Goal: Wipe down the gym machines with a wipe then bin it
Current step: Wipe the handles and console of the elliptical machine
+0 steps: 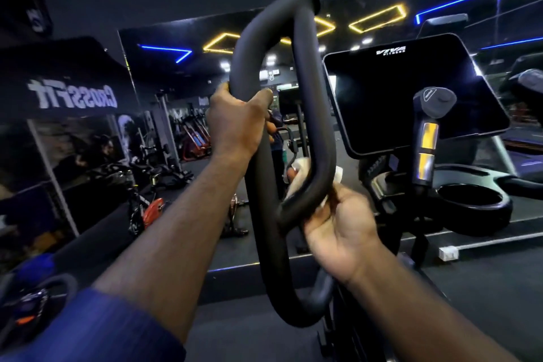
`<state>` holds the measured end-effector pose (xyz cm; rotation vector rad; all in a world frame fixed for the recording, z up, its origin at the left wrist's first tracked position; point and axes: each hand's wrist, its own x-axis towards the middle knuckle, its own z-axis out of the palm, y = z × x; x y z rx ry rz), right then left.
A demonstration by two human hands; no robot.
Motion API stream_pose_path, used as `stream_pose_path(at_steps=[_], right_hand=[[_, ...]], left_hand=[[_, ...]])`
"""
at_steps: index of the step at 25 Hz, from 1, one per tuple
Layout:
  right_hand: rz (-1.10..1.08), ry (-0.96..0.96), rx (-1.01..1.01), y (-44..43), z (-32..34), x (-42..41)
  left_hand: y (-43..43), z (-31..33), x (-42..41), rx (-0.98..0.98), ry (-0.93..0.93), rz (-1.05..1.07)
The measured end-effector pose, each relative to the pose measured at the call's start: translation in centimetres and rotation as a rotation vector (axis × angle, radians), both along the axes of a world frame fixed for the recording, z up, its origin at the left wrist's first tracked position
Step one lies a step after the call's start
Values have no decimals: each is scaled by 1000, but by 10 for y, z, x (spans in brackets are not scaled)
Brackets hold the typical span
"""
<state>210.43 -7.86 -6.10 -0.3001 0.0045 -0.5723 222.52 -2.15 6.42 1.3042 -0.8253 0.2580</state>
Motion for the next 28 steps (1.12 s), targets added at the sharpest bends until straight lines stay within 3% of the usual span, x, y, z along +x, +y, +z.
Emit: stream_pose_path(at_steps=[4,7,12,18,21,23,26,28], right_hand=[[90,39,-63,2,3,-16],[1,57,-73,-20,33,-17],[53,95,-162,15,-6,-12],[-49,-46,-67,-10,31,-15],[-169,32,-249,2,2,-17],[-263,29,-417,-20,16,-14],[-568,102,-768,-40,47,-10],[-762,140,-945,-34,27,-4]], left_hand=[[-3,-1,2,-35,22,-33],[-4,-1,2,-36,33,-45],[-3,-1,3,-35,27,-46],[-4,-2,4,-48,48,-58],[-4,-3,3,-45,51,-67],[-4,-4,2,-38,56,-77],[-3,-3,2,-42,55,-66],[-2,-3,0,-45,58,-71]])
